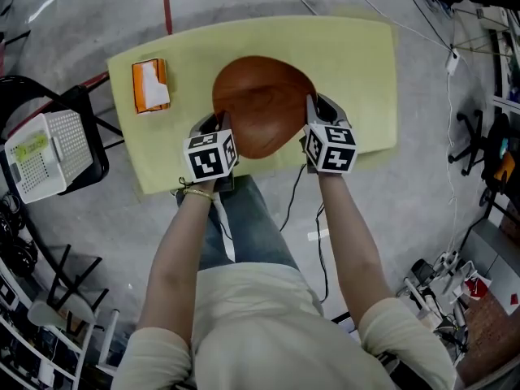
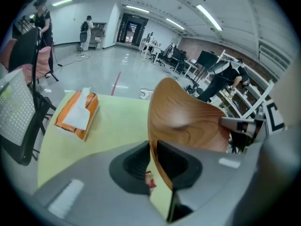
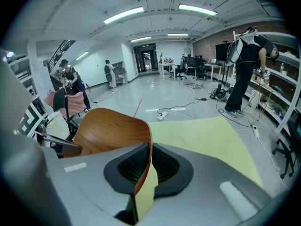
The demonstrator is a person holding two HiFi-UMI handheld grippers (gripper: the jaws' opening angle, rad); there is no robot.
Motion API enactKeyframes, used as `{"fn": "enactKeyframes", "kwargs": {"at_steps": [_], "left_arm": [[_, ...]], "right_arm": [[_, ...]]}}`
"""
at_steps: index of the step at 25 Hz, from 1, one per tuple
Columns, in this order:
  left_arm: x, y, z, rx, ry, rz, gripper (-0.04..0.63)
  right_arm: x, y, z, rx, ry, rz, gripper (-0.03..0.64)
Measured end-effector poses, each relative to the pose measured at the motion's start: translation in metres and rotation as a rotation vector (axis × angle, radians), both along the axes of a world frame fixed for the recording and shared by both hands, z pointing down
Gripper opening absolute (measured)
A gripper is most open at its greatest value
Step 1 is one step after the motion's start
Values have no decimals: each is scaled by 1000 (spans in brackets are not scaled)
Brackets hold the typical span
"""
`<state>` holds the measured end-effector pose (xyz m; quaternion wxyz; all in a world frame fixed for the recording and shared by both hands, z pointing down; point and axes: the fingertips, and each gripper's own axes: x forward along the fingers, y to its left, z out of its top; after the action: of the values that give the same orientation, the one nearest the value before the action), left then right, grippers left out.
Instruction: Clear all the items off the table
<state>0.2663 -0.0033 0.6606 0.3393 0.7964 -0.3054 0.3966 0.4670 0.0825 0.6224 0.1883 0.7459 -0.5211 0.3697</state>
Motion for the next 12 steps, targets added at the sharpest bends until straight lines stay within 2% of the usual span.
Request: {"fn": "enactKeyframes", "kwargs": {"at_steps": [12], "left_arm": [[-27,5,-53,9,32,-20,49]], "right_arm": [[-29,9,-56,33,5,8,20]]}}
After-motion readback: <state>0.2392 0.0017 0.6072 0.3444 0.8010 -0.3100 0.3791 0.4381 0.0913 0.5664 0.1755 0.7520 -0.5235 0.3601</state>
